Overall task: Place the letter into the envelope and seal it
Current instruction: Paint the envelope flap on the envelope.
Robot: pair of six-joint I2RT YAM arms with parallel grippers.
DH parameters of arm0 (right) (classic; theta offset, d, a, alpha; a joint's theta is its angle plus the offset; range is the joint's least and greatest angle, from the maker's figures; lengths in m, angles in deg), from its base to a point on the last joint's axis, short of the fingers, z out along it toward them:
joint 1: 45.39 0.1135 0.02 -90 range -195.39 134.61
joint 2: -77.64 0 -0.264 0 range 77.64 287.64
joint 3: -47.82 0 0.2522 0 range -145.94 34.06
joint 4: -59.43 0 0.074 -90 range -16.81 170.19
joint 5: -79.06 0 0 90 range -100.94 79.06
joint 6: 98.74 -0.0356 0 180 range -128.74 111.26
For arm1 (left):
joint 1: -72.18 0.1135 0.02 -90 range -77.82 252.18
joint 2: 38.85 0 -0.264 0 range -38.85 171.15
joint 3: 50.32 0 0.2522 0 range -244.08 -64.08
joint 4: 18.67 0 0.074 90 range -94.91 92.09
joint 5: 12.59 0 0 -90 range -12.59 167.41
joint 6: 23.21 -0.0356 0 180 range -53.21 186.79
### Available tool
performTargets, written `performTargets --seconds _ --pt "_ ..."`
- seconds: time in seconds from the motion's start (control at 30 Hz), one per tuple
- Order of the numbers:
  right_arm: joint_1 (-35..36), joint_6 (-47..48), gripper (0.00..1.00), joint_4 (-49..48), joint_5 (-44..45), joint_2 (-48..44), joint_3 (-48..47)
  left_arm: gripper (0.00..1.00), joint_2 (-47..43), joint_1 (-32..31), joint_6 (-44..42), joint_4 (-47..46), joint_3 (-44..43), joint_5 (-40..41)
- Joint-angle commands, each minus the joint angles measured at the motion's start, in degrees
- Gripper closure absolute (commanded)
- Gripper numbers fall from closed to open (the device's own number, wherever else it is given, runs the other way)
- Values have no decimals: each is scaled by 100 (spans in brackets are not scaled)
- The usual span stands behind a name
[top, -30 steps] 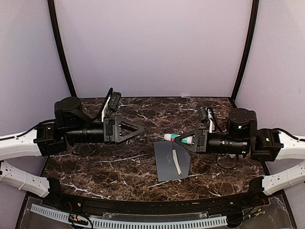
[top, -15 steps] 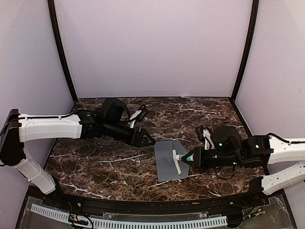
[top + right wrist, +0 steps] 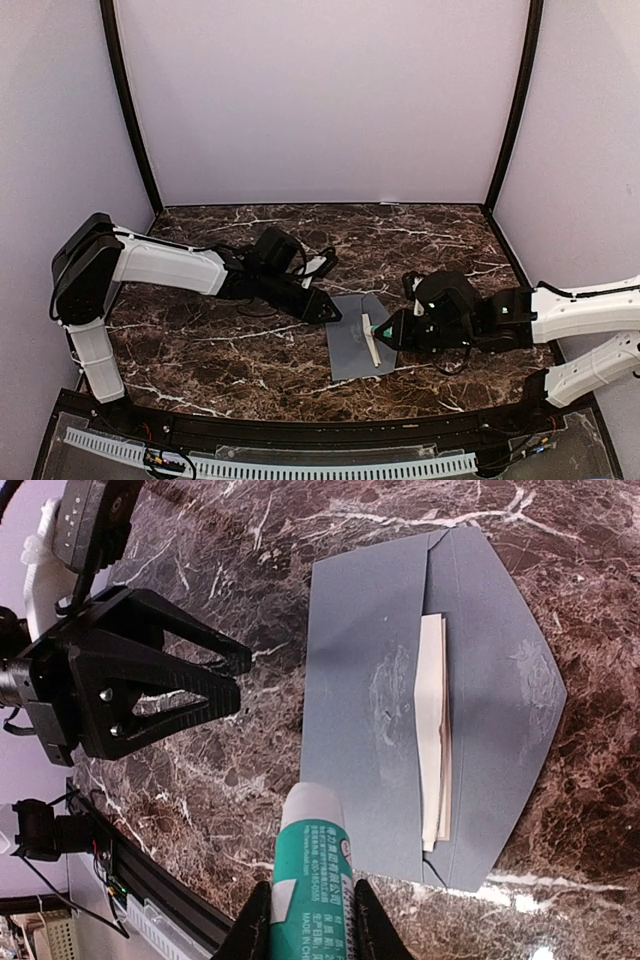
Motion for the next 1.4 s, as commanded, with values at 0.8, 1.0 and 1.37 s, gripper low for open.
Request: performTargets --seconds 0.8,1.0,1.37 --pt "-235 -30 100 -253 397 1741 -633 89 1568 -128 -479 66 -849 298" --pt "-336 -32 100 -309 371 2035 -730 90 1570 -125 -493 217 -878 346" --pt "-380 33 100 -257 402 2460 -932 91 1606 -125 -445 202 -880 268"
